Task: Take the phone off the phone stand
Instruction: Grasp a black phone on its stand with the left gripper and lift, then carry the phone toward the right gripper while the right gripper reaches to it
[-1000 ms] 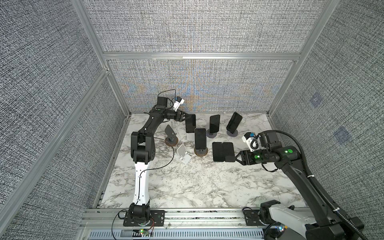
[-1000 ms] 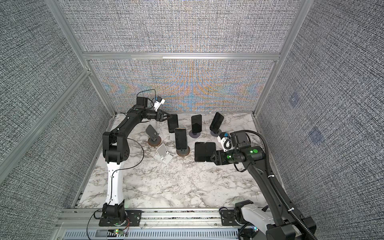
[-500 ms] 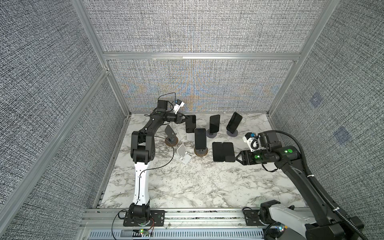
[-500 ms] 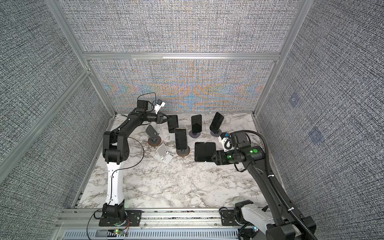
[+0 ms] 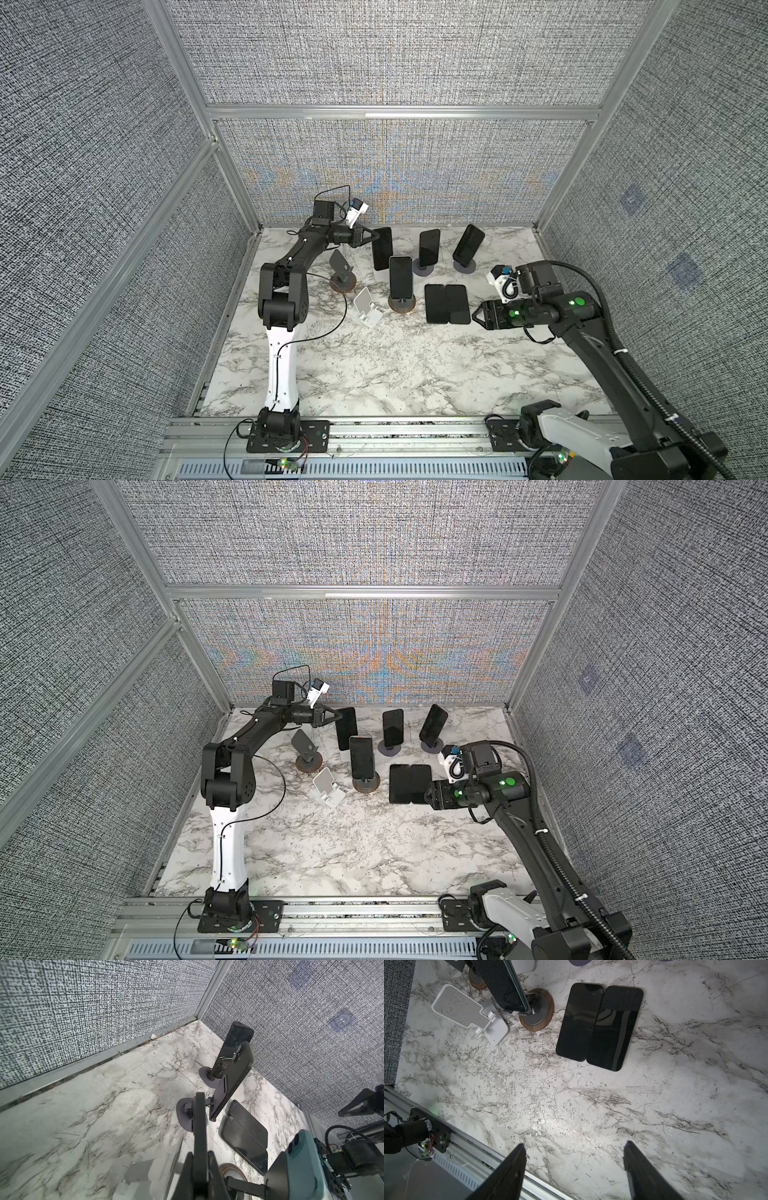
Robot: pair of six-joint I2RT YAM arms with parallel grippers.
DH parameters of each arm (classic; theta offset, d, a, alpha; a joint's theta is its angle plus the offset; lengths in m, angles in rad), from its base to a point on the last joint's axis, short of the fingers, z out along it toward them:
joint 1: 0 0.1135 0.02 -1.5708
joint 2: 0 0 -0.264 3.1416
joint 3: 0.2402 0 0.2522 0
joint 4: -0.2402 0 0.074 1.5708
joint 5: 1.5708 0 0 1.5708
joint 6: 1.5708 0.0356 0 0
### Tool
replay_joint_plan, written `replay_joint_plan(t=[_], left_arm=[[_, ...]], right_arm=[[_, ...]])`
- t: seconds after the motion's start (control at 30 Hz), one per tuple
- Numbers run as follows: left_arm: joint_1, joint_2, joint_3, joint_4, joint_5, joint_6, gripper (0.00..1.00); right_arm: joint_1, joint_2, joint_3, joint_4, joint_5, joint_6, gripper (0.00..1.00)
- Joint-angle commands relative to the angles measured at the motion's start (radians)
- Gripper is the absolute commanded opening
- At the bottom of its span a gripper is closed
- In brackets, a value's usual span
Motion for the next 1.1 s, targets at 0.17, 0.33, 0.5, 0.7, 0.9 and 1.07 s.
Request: replay_joint_plan(t=[0.17, 0.33, 0.5, 0.7, 0.9, 1.07], left_arm=[[0.013, -0.17, -0.078, 0.231, -0.159, -0.208, 0.0], [0.015, -0.299, -0.112, 0.217, -0.271, -0.321, 0.0], [0.013, -0.488, -0.2, 0.123, -0.351, -0.376, 0.0], [0.007, -0.75, -0.444, 0.112, -0.472, -0.518, 0.0], [-0.095, -0.907, -0.606, 0.001, -0.515, -0.577, 0.0], [-0.187, -0.992, -0.784, 0.072, -0.56, -0.786, 0.0]], right_arm=[[0.0, -0.013, 0.037, 0.001, 0.022, 0.008, 0.69], [0.009, 0.018, 0.088, -0.006, 0.063, -0.019, 0.69], [0.037, 0.062, 0.139, 0.012, 0.073, -0.048, 0.69], [0.104, 0.145, 0.214, 0.039, 0.107, -0.056, 0.69], [0.198, 0.226, 0.307, 0.053, 0.101, -0.077, 0.68], [0.298, 0.298, 0.381, 0.077, 0.067, -0.064, 0.68]])
